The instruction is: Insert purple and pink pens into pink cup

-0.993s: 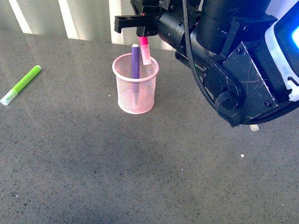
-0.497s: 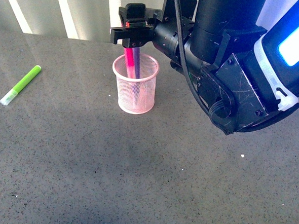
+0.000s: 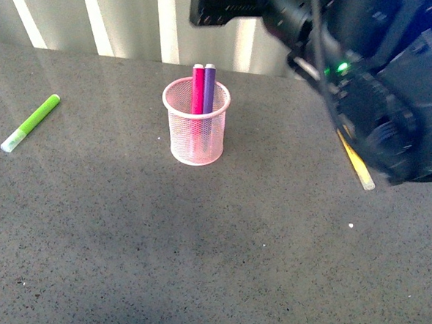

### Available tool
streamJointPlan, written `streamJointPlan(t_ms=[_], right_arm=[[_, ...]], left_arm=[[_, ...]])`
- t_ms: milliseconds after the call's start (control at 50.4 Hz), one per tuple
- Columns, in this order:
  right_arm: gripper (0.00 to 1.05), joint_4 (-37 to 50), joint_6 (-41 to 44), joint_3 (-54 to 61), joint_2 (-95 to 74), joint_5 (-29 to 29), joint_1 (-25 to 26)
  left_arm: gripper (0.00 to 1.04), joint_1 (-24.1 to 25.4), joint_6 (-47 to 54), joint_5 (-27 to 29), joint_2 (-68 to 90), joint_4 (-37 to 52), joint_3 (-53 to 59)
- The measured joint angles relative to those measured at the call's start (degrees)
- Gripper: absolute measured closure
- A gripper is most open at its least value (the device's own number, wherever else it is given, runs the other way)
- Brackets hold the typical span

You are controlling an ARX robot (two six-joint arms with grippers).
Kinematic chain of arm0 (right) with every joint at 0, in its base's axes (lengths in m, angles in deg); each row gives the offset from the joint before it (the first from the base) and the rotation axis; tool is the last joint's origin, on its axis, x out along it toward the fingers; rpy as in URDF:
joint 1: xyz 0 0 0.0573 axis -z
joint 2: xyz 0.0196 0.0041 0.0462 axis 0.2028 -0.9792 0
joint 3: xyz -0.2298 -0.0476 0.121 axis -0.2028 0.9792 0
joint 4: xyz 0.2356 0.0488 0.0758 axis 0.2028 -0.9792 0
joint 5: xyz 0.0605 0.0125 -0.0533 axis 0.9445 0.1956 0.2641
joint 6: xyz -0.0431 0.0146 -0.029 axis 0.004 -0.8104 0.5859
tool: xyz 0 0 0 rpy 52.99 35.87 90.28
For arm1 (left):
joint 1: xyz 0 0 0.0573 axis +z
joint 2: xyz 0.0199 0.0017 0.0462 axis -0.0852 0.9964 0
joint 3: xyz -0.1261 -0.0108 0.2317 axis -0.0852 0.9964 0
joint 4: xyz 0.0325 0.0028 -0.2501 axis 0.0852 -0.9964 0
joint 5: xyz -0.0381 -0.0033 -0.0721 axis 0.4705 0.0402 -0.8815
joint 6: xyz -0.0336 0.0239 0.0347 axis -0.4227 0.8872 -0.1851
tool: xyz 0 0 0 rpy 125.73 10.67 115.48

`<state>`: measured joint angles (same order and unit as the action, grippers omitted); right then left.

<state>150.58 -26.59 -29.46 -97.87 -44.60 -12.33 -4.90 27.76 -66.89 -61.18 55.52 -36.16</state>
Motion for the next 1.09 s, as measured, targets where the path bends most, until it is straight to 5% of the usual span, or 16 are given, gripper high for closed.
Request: streamJointPlan(t_ms=[298,556,715,1092], right_arm=[[0.07,6.2,10.3,26.8,34.3,-1.7,13.3],[0.07,-6.8,7.1,52.4,71.3,6.1,29.0],[0.35,-42.5,8.0,58.9,96.2,-7.6,25.7],[1.01,-55.0,8.4,59.5,108.1,-8.0,24.2]], left_arm=[[0.07,0.0,0.0,0.0,0.0,0.0,0.0],[0.07,0.0,0.0,0.0,0.0,0.0,0.0],[0.07,0.0,0.0,0.0,0.0,0.0,0.0],[0.07,0.0,0.0,0.0,-0.1,0.0,0.0]])
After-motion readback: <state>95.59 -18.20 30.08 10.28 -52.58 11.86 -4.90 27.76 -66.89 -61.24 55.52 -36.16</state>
